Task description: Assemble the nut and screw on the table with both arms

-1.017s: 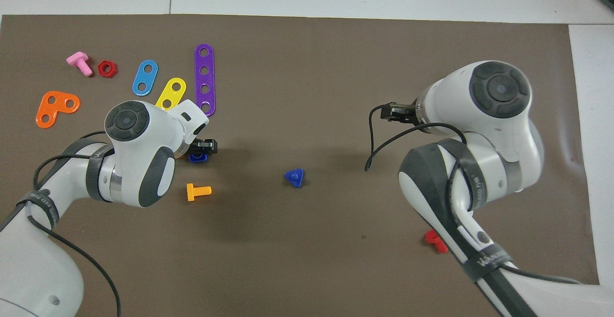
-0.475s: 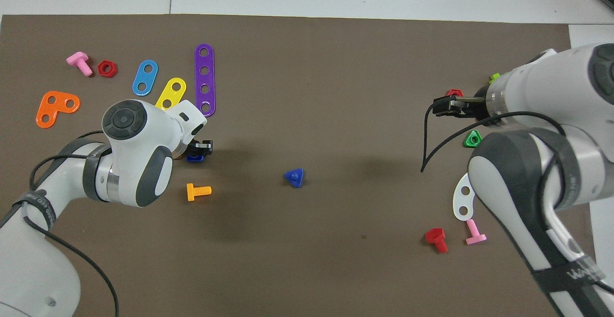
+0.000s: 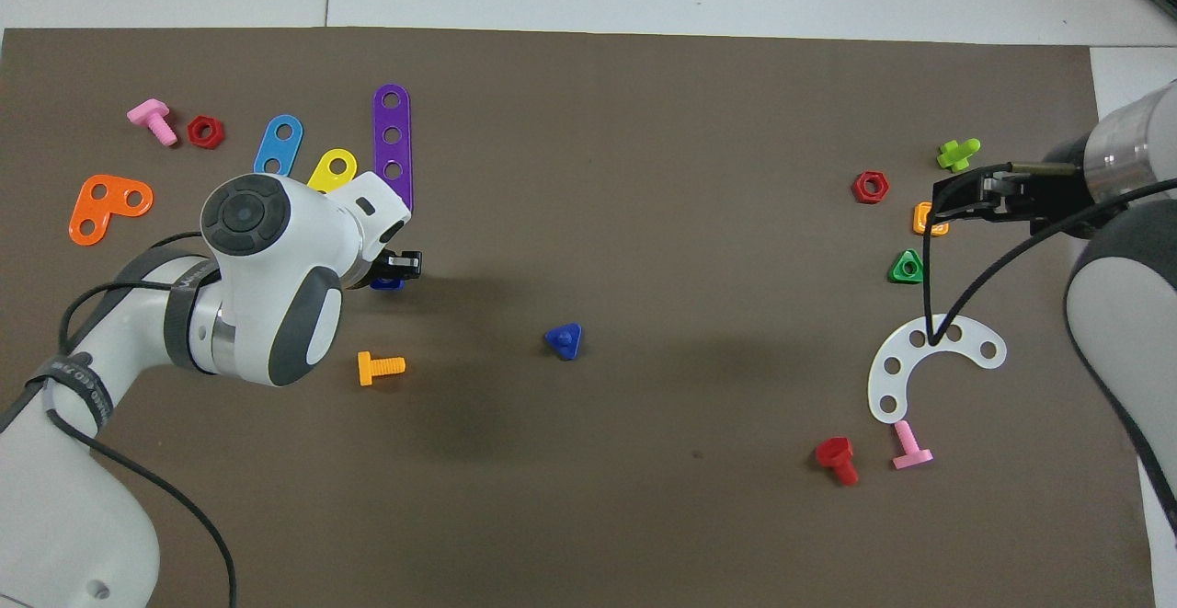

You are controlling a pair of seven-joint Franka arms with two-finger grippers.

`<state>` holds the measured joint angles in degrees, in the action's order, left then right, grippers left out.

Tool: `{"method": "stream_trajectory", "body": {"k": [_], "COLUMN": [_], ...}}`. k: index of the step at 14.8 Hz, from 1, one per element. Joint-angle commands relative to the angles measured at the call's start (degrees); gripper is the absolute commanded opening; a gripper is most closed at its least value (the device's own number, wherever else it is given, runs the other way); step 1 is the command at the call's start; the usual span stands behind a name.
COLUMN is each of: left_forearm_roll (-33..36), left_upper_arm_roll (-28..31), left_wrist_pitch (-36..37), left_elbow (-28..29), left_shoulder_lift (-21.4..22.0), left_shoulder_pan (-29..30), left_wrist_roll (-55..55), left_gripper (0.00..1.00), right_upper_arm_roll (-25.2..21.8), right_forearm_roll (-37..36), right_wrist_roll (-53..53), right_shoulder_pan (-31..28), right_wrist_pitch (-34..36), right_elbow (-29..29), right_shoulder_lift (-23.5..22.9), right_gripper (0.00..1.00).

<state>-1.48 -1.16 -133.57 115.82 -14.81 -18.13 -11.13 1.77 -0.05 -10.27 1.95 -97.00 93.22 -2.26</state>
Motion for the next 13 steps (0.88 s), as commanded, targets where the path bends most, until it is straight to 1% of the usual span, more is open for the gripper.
{"method": "stream_trajectory", "body": {"k": [1, 3, 7, 9, 13], "left_forearm_roll": [-0.8, -0.9, -1.8, -1.8, -1.9], "left_upper_arm_roll": [0.6, 0.5, 0.6, 0.6, 0.6], "left_wrist_pitch": [5.3, 7.1, 8.6, 10.2, 11.0], "left_elbow": [-6.5, -9.0, -11.4, -11.8, -11.8], "left_shoulder_lift": [-2.3, -2.9, -3.3, -3.2, -3.2], "left_shoulder_pan": [-4.0, -7.1, -13.1, -15.0, -18.2], "left_wrist_roll": [-4.2, -8.4, -13.8, -15.0, -17.5], "left_gripper": [0.0, 0.0, 0.0, 0.0, 0.0], "right_upper_arm_roll": [0.3, 0.2, 0.3, 0.3, 0.3], "right_forearm_roll": [1.6, 1.6, 1.6, 1.6, 1.6], "right_wrist_roll": [2.1, 2.0, 1.9, 2.0, 2.0], "right_shoulder_pan": [-0.1, -0.1, 0.2, 0.1, -0.3], "right_wrist_pitch": [2.8, 3.0, 3.0, 3.0, 2.4], "right_elbow": [-0.4, -0.2, 0.3, 1.3, 1.6], "right_shoulder_lift": [0.1, 0.2, 0.4, 1.2, 1.5], "right_gripper": [1.0, 1.0, 1.0, 1.0, 1.0]}}
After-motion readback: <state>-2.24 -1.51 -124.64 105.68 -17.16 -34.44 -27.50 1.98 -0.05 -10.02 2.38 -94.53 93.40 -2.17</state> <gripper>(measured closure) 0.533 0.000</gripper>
